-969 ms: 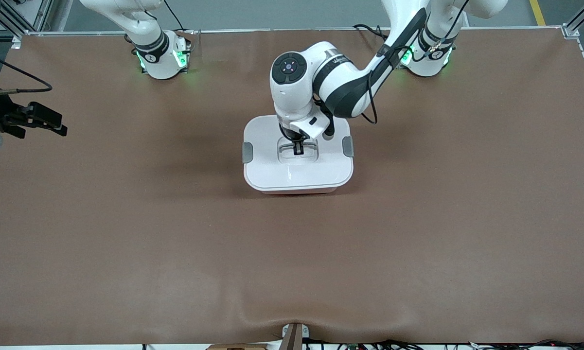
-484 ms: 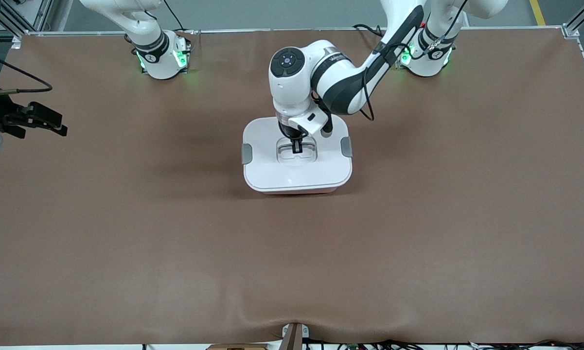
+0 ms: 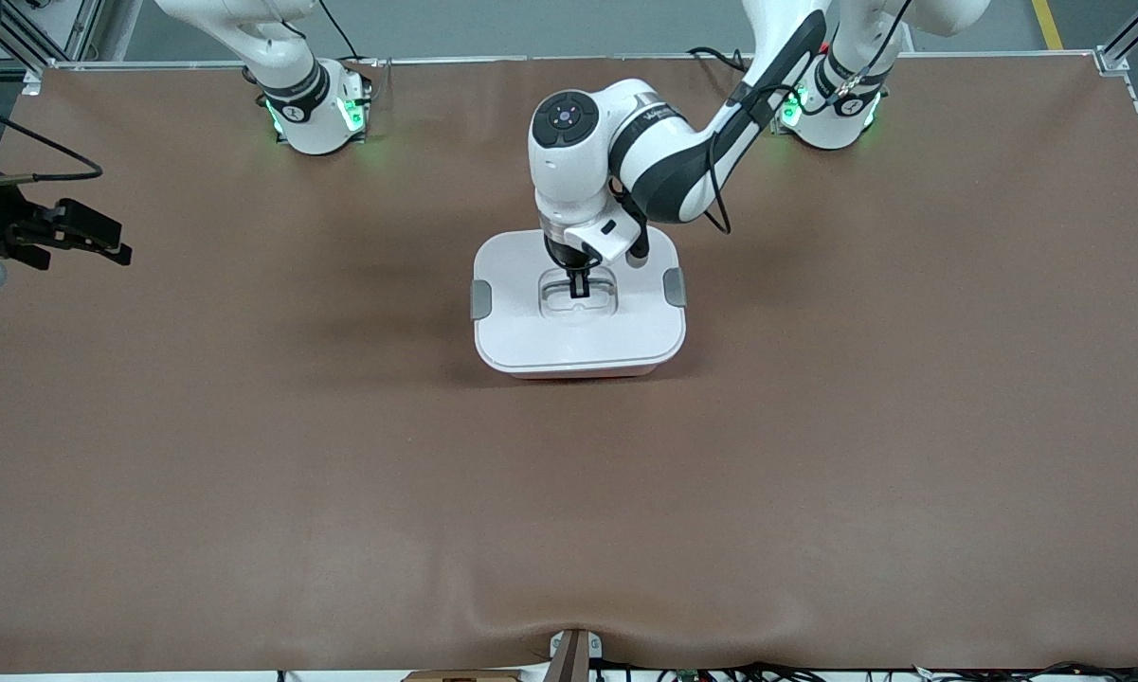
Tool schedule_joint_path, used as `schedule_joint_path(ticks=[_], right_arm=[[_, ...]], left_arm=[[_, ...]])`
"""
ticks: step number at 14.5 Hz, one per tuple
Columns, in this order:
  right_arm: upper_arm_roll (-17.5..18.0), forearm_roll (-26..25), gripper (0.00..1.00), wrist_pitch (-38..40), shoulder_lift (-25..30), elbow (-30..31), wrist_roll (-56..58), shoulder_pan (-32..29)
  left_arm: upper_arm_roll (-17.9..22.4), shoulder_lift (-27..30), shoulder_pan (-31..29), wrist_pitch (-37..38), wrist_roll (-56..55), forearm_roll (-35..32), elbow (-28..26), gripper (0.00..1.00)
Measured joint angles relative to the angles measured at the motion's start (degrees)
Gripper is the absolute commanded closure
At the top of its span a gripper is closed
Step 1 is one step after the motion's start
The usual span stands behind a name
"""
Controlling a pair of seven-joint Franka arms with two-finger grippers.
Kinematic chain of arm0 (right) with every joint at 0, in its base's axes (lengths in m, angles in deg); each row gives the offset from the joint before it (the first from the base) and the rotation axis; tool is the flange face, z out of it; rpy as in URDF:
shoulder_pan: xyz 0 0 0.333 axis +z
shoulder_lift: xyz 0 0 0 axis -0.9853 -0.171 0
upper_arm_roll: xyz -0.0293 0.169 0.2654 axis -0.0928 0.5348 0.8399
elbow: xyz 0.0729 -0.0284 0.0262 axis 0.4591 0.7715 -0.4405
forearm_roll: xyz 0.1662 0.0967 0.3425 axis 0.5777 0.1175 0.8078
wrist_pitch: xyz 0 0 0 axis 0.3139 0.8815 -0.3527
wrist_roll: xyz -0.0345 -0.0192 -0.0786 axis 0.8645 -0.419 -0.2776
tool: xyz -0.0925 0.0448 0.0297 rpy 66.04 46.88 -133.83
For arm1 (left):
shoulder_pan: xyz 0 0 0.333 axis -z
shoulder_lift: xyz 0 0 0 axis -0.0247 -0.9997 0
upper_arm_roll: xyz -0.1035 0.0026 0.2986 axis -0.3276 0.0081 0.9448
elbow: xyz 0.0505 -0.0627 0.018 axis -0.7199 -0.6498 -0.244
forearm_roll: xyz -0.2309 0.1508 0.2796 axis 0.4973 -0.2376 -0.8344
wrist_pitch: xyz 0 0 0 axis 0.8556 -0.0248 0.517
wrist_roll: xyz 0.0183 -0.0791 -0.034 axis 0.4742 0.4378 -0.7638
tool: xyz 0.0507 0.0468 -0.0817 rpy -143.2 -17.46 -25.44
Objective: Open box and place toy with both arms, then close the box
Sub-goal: 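Lower the lid onto the box and press it down with the left gripper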
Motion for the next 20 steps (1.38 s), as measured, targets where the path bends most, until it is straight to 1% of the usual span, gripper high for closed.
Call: schedule_joint_path(ticks=[6, 14, 15, 16, 17, 18, 20], right_arm=[[0.0, 0.0, 0.0, 0.0, 0.0, 0.1, 0.0, 0.0], [0.0, 0.0, 0.0, 0.0, 0.0, 0.2, 0.0, 0.0], [0.0, 0.0, 0.0, 0.0, 0.0, 0.2, 0.0, 0.0], [0.0, 0.0, 0.0, 0.0, 0.0, 0.2, 0.0, 0.0], [0.0, 0.0, 0.0, 0.0, 0.0, 0.2, 0.0, 0.0], [0.0, 0.0, 0.0, 0.0, 0.0, 0.2, 0.0, 0.0], [0.0, 0.0, 0.0, 0.0, 0.0, 0.2, 0.0, 0.0]], left_arm=[[0.1, 0.7, 0.0, -2.2, 0.0, -0.2, -1.9, 1.0], [0.0, 1.0, 0.0, -3.1, 0.0, -1.1, -2.5, 1.0], [0.0, 1.0, 0.0, -3.1, 0.0, -1.1, -2.5, 0.87], [0.0, 1.1, 0.0, -3.1, 0.0, -1.1, -2.5, 0.53], [0.0, 1.2, 0.0, -3.4, 0.0, -1.1, -2.5, 0.3], [0.0, 1.2, -0.1, -3.7, 0.0, -1.1, -2.5, 0.01], [-0.1, 1.7, -0.1, -3.4, 0.0, -1.1, -2.5, 0.0]])
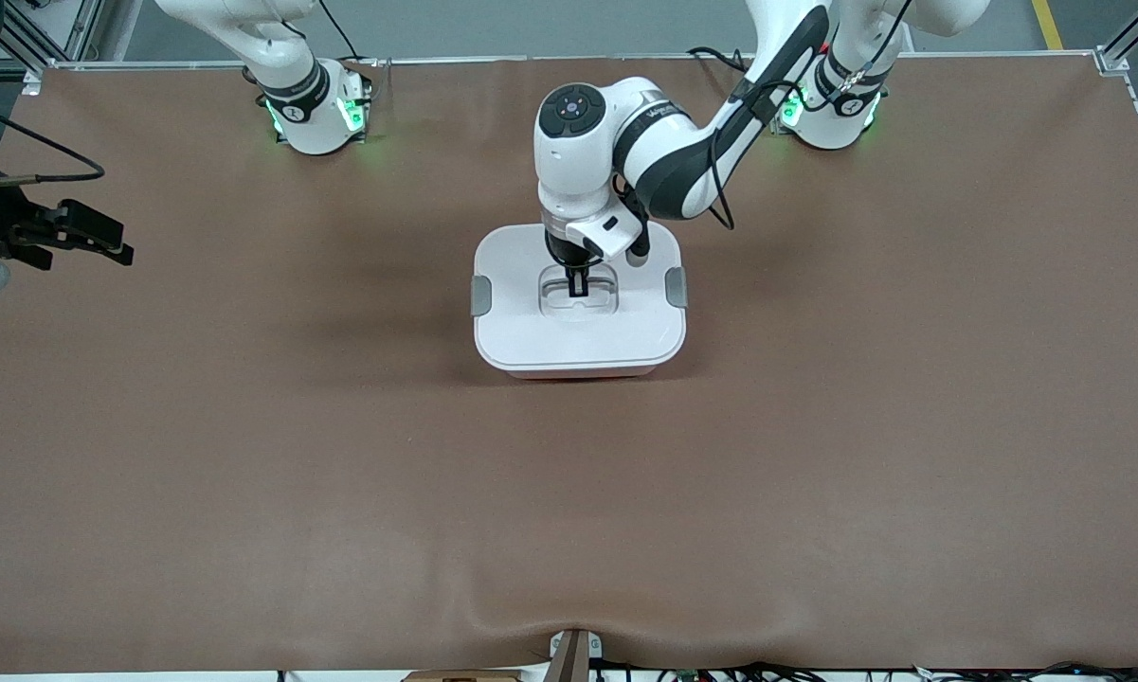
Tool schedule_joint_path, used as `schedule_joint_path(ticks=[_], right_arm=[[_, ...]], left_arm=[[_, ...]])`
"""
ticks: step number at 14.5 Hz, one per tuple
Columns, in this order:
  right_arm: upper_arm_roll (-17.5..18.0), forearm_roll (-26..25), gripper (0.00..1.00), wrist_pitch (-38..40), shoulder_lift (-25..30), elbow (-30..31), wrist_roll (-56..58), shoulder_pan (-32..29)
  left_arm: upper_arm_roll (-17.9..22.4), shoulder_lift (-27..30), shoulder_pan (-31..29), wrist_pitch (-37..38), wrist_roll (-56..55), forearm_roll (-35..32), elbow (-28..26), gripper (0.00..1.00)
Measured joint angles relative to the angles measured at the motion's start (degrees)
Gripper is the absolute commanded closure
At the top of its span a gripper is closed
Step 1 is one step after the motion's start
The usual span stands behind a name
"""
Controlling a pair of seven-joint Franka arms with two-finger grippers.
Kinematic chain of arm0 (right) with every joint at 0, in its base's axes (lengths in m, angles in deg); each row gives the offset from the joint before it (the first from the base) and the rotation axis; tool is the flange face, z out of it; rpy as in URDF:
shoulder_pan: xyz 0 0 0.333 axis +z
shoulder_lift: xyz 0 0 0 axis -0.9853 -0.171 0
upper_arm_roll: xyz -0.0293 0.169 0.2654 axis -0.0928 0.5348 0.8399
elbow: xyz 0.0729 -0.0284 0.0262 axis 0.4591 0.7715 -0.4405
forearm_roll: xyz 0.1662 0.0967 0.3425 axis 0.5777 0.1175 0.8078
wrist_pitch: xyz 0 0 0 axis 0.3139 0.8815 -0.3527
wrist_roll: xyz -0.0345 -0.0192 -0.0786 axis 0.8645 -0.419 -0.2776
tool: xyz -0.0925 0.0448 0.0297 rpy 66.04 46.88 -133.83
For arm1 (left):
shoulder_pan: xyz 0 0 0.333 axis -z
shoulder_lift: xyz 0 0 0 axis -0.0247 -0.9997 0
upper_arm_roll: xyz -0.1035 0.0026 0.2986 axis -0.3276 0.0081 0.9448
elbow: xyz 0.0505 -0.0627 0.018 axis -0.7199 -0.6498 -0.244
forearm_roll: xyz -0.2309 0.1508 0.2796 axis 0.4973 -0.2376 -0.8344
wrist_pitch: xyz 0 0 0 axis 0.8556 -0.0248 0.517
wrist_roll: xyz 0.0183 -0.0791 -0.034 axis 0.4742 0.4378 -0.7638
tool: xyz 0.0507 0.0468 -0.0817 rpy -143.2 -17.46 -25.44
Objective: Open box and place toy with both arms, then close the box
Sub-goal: 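Lower the lid onto the box and press it down with the left gripper, then release the lid handle and raise the left gripper away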
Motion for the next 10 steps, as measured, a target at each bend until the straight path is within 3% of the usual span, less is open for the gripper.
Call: schedule_joint_path(ticks=[10], right_arm=[[0.0, 0.0, 0.0, 0.0, 0.0, 0.1, 0.0, 0.0]], left_arm=[[0.0, 6.0, -2.6, 7.3, 5.4, 0.2, 2.6, 0.0]])
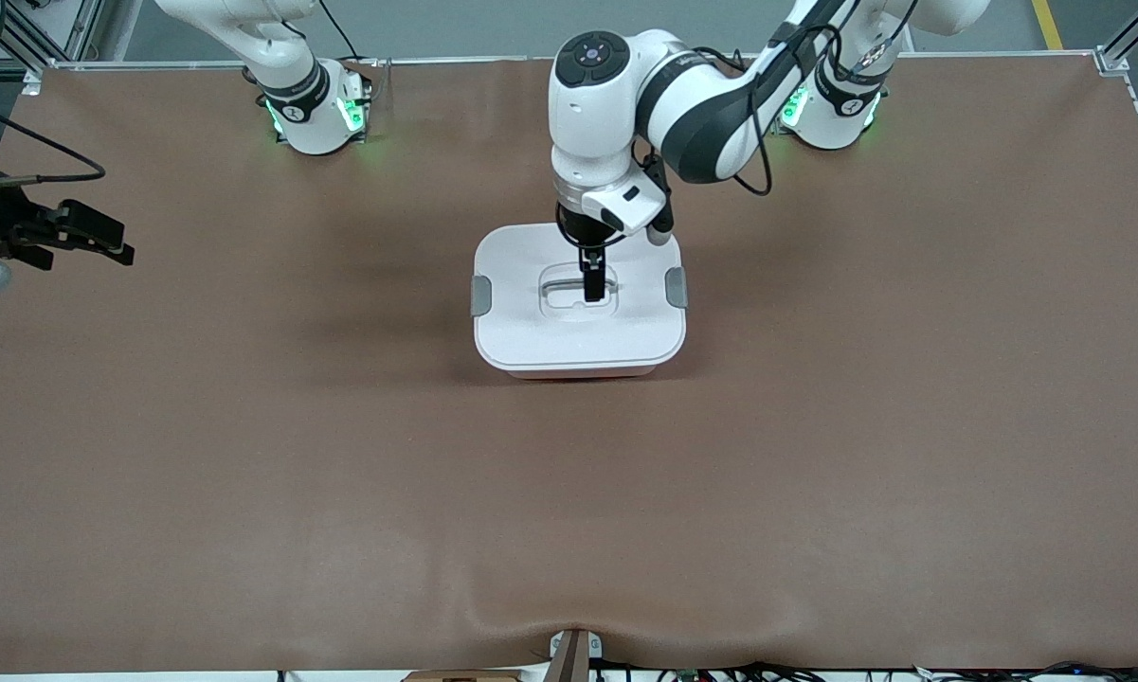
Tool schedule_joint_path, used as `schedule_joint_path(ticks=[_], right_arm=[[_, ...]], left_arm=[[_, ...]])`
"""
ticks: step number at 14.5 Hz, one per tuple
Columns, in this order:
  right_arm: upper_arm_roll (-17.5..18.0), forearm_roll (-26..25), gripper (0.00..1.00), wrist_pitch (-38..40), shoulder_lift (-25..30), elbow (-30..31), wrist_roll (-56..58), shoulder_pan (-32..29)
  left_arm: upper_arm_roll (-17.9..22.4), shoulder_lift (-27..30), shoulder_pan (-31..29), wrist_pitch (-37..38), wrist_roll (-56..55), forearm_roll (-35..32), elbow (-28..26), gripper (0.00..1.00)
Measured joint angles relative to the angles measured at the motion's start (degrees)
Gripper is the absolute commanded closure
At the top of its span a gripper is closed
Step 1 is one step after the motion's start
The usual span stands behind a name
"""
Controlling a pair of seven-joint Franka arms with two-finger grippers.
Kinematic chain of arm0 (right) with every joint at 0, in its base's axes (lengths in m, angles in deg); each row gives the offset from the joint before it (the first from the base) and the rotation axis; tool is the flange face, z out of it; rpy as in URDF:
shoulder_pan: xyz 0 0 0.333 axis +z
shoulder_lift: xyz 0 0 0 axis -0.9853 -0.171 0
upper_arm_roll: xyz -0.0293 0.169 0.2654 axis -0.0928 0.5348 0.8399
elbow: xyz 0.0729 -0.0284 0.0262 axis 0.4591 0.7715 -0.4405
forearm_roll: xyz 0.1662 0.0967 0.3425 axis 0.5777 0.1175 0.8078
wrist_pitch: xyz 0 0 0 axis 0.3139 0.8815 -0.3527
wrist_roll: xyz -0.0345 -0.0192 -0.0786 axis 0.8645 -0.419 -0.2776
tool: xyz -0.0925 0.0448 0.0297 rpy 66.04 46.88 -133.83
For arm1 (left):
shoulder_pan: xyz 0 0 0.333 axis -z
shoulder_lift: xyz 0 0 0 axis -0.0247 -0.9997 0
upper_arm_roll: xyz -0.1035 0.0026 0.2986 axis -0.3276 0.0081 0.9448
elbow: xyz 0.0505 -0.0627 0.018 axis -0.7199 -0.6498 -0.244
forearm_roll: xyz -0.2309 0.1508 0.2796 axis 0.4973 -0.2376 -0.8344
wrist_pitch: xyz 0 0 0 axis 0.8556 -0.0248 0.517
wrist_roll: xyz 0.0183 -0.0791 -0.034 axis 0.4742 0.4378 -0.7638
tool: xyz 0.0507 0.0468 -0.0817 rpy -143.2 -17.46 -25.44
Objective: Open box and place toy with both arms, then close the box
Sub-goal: 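Release the lid handle and raise the left gripper away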
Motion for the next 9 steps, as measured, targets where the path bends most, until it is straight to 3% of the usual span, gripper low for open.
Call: schedule_joint_path(ticks=[5, 9], right_arm=[[0.0, 0.0, 0.0, 0.0, 0.0, 0.0, 0.0, 0.0], [0.0, 0.0, 0.0, 0.0, 0.0, 0.0, 0.0, 0.0]], left_arm=[[0.1, 0.2, -7.8, 6.3, 17.0, 4.7, 6.5, 0.0], [0.1, 0.2, -12.6, 8.0, 27.5, 5.2, 8.5, 0.0]])
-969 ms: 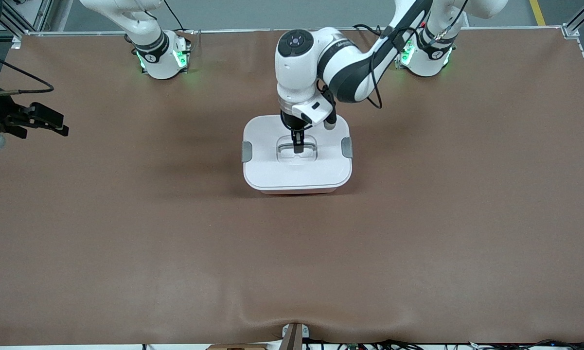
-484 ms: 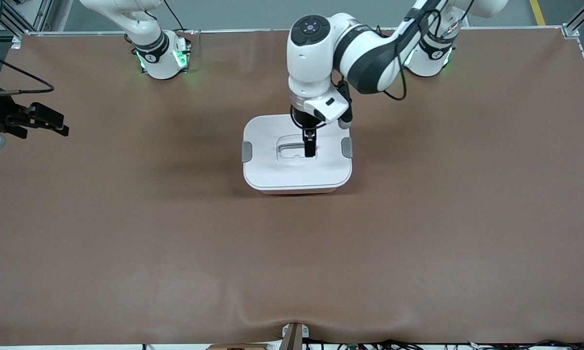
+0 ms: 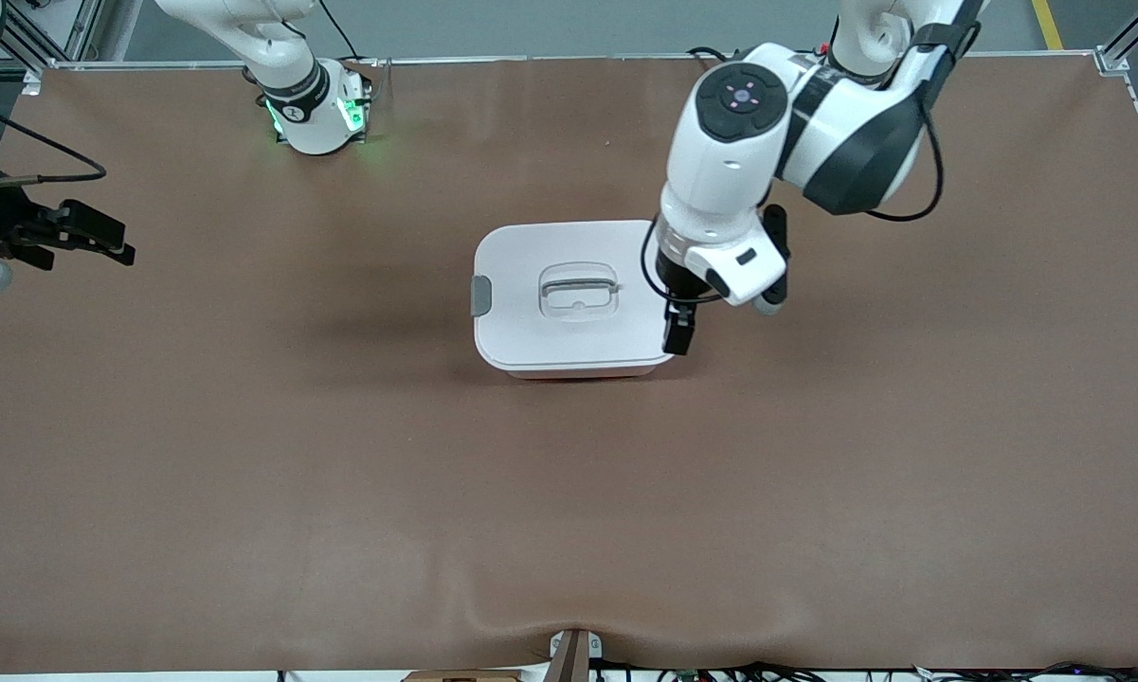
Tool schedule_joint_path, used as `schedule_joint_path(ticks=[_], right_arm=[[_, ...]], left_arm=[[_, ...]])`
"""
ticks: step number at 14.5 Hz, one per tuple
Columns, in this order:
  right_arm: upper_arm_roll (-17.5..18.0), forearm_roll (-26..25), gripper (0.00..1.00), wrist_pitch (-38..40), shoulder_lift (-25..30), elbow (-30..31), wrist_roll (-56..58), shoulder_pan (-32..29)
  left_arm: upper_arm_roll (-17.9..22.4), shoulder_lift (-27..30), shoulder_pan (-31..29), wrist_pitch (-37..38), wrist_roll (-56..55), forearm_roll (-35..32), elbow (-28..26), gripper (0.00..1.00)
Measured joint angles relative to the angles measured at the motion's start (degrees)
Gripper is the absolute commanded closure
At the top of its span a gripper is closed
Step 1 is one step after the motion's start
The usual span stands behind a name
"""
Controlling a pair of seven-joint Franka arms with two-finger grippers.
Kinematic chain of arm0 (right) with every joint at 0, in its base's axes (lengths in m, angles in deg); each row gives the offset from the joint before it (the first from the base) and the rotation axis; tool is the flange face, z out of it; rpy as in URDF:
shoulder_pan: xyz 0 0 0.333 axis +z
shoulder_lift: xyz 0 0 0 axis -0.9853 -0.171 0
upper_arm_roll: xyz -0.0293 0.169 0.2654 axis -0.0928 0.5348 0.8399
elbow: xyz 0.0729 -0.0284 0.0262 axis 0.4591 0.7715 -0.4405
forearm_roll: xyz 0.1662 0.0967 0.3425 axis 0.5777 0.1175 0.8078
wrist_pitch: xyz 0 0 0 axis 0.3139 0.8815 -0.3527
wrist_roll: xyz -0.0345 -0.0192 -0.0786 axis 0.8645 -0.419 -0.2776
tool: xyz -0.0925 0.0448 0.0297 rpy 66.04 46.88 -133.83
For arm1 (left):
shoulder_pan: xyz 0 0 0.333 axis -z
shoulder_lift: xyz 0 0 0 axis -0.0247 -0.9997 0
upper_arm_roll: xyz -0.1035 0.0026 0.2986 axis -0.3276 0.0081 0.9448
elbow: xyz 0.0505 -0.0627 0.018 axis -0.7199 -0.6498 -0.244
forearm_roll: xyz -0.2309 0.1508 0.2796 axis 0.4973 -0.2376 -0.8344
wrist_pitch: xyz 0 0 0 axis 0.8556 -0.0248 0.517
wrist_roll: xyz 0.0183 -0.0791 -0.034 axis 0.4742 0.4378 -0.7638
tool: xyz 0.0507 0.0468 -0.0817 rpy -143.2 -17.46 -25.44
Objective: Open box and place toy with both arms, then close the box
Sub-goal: 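Release the lid handle and raise the left gripper away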
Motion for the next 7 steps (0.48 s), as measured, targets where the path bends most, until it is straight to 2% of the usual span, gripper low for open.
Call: schedule_joint_path(ticks=[4, 7], right_arm=[[0.0, 0.0, 0.0, 0.0, 0.0, 0.0, 0.0, 0.0], [0.0, 0.0, 0.0, 0.0, 0.0, 0.0, 0.0, 0.0]], left_arm=[[0.3, 0.5, -4.3, 2.3, 11.9, 0.0, 1.0, 0.0], [0.5, 0.9, -9.7, 4.6, 23.9, 0.0, 1.0, 0.0]])
